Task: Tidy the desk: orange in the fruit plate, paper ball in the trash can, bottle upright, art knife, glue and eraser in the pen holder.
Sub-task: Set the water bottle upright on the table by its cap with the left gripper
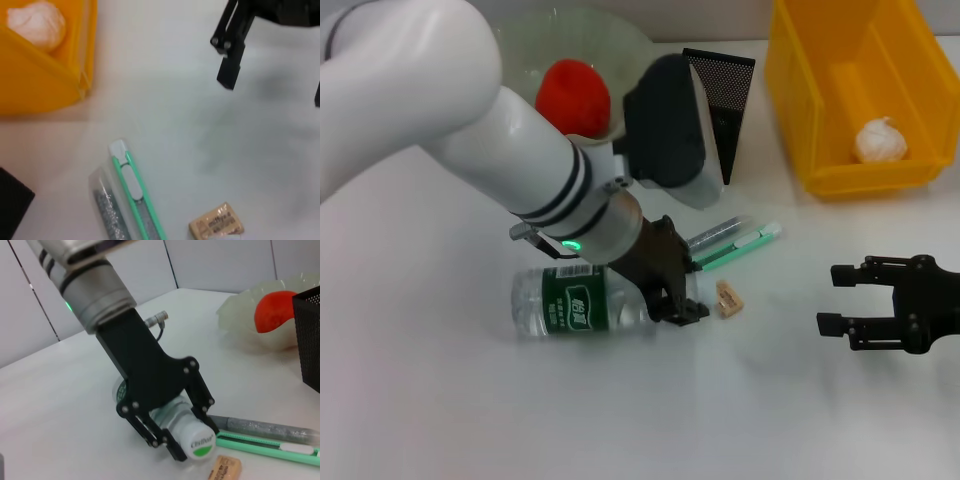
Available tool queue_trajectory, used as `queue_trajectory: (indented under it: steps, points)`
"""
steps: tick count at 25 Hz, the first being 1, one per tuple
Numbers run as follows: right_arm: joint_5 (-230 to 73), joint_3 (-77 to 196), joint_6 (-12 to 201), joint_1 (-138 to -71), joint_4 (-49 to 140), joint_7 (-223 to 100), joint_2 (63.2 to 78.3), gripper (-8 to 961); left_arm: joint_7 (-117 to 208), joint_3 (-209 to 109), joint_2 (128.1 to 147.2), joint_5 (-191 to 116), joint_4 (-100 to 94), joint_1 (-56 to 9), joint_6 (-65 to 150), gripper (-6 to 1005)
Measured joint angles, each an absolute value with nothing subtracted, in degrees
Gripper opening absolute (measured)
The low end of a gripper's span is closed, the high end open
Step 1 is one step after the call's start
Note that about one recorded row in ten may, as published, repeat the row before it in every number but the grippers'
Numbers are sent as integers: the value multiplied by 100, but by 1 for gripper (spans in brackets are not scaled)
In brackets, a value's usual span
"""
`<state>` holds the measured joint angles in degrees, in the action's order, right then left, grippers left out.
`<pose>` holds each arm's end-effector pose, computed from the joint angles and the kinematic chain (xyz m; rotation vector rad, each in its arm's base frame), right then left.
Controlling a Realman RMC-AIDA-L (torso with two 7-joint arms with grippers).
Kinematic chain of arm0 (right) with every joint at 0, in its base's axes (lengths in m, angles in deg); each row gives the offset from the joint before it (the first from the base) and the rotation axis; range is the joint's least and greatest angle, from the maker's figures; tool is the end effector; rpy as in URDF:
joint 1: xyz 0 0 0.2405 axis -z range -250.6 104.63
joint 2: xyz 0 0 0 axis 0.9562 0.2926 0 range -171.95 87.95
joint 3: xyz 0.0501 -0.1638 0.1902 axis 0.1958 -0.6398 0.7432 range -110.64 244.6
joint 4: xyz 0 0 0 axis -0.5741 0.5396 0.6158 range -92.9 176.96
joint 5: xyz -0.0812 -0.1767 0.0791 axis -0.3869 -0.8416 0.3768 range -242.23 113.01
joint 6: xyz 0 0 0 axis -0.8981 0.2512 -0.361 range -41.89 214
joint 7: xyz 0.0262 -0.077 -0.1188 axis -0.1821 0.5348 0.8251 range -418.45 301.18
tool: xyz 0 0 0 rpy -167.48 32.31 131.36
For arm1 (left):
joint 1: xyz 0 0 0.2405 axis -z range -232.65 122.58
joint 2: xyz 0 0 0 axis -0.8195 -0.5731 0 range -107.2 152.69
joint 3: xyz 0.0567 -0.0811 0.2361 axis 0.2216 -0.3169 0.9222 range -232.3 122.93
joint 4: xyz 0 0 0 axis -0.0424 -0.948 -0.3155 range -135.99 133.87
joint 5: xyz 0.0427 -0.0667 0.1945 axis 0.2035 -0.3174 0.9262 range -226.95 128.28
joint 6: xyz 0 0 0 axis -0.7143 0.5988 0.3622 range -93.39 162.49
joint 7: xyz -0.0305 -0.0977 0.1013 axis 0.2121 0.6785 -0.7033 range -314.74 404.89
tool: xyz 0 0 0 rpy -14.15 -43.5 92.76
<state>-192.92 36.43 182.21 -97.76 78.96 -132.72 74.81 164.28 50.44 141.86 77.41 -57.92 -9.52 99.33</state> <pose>0.3191 0.2795 0.0152 -2.7844 0.7159 0.5342 -0.1291 0.3468 -0.1181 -3.0238 -0.0068 0.4148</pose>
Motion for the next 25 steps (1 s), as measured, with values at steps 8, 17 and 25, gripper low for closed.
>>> queue_trajectory:
  steps: [8,17,25]
  points:
    - [-19292,3678,18244,-9797,7894,-13242,7481,759,16434,4110,14158,7679,-6356,-1324,10586,452]
    - [-19288,3690,18256,-9831,7886,-13236,7481,759,16030,2821,14140,6963,-6546,-1721,11353,448]
    - [-19284,3692,18256,-9852,7893,-13223,7481,759,15658,2074,14119,6608,-6547,-2187,11577,444]
